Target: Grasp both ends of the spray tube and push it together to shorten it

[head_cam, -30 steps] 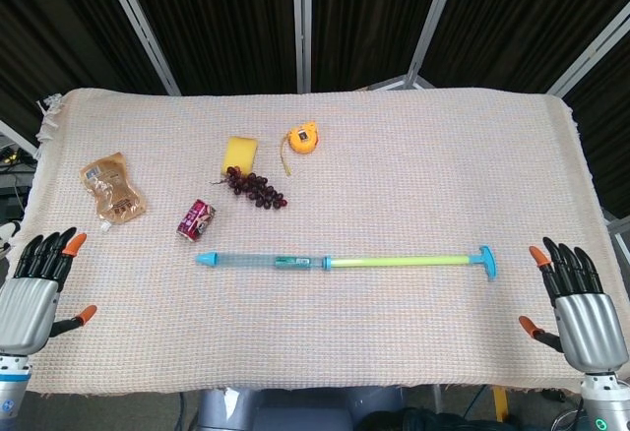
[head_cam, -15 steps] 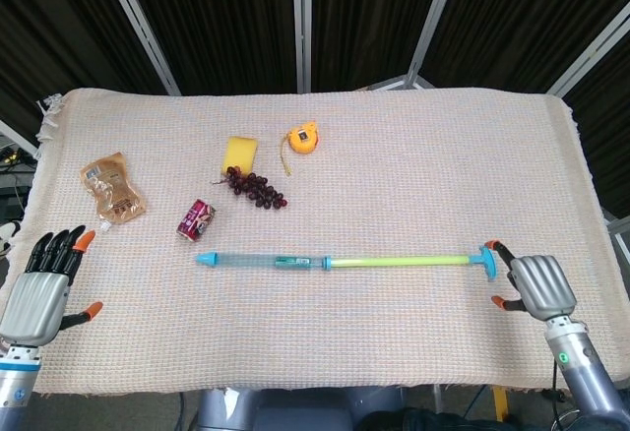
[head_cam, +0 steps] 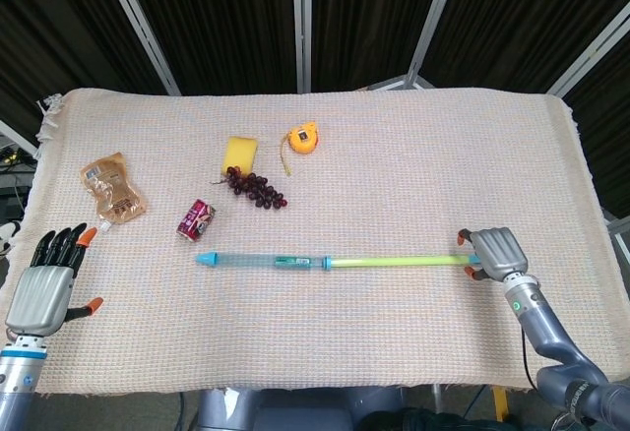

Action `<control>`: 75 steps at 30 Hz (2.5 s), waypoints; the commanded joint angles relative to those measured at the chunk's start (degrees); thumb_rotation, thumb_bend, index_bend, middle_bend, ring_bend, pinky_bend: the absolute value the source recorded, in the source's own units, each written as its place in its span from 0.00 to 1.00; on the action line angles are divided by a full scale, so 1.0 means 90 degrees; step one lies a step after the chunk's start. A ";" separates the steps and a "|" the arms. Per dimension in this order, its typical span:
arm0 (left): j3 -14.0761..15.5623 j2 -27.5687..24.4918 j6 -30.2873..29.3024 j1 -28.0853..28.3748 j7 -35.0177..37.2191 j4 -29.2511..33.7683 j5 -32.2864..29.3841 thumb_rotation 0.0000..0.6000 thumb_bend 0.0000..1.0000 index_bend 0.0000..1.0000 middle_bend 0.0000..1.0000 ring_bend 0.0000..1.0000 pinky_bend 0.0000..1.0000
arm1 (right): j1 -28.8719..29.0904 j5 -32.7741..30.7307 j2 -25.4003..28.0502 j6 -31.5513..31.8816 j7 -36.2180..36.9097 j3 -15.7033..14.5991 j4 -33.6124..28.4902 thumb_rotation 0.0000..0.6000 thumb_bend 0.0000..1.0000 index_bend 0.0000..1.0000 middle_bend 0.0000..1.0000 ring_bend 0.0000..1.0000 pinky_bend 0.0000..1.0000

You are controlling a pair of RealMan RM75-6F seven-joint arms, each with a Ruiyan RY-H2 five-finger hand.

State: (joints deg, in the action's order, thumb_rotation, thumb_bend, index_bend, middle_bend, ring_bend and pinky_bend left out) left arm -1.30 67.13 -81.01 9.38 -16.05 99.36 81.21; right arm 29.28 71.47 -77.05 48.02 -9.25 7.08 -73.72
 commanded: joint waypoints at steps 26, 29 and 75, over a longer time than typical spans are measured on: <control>-0.0026 0.0093 0.0146 0.0009 -0.0089 -0.0065 -0.0129 1.00 0.00 0.00 0.00 0.00 0.00 | 0.0267 -0.0330 -0.0562 -0.0228 -0.0635 -0.0237 0.0692 1.00 0.29 0.52 1.00 1.00 1.00; -0.0022 0.0105 0.0182 0.0021 -0.0099 -0.0073 -0.0132 1.00 0.00 0.00 0.00 0.00 0.00 | 0.0258 -0.0375 -0.0594 -0.0177 -0.0715 -0.0249 0.0719 1.00 0.34 0.61 1.00 1.00 1.00; -0.0882 0.2643 0.3951 0.3160 0.0060 -0.2173 -0.2010 1.00 0.24 0.42 0.91 0.88 1.00 | 0.0308 -0.1080 -0.0035 0.0232 -0.1507 -0.0239 -0.0437 1.00 0.43 0.69 1.00 1.00 1.00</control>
State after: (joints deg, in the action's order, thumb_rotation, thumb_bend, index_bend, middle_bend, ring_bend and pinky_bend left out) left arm -9.34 90.66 -45.60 37.59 -15.36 79.93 63.41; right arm 32.05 61.75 -77.37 50.11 -22.81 4.93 -77.63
